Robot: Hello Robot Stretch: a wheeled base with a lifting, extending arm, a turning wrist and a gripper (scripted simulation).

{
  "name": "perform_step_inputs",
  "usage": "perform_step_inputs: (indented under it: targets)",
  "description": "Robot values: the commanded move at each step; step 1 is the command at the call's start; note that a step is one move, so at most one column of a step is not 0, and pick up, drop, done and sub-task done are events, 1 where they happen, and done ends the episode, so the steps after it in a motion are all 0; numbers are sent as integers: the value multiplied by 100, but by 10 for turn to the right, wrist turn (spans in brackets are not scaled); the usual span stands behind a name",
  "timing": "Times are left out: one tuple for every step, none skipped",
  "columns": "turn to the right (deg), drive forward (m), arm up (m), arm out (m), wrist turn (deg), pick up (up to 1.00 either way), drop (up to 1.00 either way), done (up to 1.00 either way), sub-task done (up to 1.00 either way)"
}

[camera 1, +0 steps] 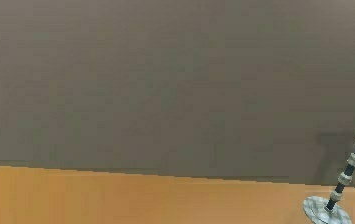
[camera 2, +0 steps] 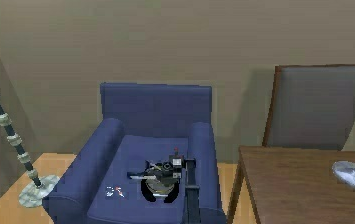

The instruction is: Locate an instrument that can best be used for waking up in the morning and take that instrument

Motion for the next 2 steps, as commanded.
perform_step_inputs:
  targets:
    - [0,0,0,0,450,0,0,0,0]
    - [0,0,0,0,30,0,0,0,0]
